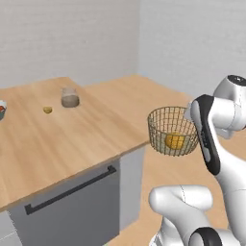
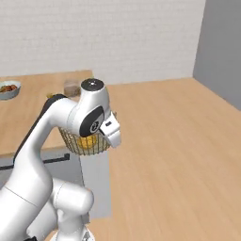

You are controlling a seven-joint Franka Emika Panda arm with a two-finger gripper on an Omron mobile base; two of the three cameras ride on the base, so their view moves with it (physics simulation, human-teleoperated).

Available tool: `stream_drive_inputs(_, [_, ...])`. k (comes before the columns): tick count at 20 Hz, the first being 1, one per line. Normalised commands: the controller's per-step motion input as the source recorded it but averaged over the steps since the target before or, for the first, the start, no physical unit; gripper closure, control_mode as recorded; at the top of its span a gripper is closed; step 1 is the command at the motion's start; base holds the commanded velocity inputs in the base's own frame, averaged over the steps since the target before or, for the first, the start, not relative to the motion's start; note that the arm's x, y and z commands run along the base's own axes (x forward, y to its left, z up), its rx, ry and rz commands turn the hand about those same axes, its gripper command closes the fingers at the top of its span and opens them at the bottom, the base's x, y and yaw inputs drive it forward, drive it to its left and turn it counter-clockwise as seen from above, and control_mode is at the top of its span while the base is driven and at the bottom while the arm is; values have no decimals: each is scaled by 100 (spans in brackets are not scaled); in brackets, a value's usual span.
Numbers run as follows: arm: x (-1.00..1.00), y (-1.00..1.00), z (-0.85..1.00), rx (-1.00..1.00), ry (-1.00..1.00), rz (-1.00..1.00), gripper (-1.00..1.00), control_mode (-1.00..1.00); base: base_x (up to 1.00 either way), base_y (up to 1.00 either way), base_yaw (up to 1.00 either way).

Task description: Open the cabinet, pick up the bread from the cabinet and place it in the basket. Then move the basket to the dining counter.

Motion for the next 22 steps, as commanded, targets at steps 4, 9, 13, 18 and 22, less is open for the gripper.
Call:
stream_drive_inputs(4, [0,0,0,0,0,0,100,100,66,-80,43])
stream_drive_inputs(9, [0,0,0,0,0,0,100,100,46,-100,16])
stream_drive_inputs(13, [0,0,0,0,0,0,100,100,66,-100,18])
stream_drive_inputs(18, [0,0,0,0,0,0,100,100,96,-100,26])
stream_drive_inputs(22, [0,0,0,0,0,0,100,100,100,-100,33])
